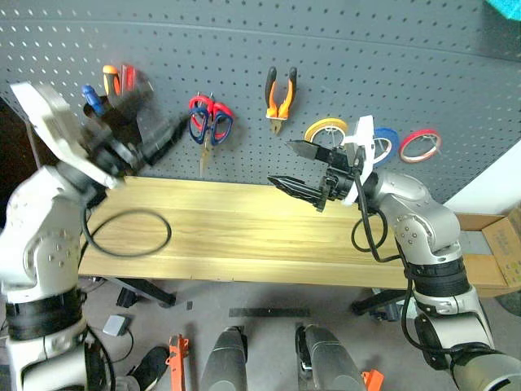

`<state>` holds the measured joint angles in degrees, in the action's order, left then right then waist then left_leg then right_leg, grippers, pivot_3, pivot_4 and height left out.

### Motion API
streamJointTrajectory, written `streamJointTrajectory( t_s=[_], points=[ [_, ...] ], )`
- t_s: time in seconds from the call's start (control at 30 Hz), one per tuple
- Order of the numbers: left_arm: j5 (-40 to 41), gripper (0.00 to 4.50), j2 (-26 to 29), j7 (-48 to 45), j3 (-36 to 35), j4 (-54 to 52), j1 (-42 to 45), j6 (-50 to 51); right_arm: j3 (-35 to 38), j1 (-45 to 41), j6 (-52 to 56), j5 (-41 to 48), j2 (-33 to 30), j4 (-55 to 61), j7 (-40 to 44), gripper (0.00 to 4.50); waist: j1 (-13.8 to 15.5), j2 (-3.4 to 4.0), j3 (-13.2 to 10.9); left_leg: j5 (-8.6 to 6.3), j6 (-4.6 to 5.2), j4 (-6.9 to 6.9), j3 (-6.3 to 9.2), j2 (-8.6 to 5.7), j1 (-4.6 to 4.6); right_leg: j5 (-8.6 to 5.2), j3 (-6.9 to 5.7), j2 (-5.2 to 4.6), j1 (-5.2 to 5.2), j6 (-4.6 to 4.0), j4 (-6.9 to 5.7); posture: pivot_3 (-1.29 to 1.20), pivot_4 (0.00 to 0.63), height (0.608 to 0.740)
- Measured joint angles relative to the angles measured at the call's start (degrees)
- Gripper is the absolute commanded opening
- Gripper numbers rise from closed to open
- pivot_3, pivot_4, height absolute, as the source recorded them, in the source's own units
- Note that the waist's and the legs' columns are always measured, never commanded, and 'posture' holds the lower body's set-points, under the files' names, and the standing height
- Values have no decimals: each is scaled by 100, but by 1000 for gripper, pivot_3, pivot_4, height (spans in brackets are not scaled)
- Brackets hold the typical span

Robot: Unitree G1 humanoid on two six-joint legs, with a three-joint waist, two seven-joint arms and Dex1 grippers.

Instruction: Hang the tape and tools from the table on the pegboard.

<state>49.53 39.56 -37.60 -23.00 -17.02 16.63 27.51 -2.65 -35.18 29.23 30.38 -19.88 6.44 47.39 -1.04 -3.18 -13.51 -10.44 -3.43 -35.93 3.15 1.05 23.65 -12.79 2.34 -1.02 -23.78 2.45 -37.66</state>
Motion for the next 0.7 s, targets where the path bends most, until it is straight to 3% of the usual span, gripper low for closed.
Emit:
streamJointTrajectory(
  t_s=[0.13,0.47,0.7],
  points=[
    [-122,4474,-419,343,-16,-78,-656,58,196,278,-395,-270,151,-600,-384,4500,-17,35,111,0,0,-2,-39,56,-48,17,-3,31,62,-30,62,75,91,740],
    [-2078,4474,-1739,1311,648,1571,-754,-1257,933,633,-1838,-957,429,-2349,-1482,4500,32,54,446,-1,1,2,-76,63,-48,23,25,45,55,-22,65,28,50,740],
    [-2529,4474,-1824,1340,699,2297,-582,-1813,1166,863,-2307,-1147,57,-3085,-1395,4500,-24,113,630,-2,4,7,-87,65,-63,22,41,52,60,-23,63,17,33,740]
  ],
)
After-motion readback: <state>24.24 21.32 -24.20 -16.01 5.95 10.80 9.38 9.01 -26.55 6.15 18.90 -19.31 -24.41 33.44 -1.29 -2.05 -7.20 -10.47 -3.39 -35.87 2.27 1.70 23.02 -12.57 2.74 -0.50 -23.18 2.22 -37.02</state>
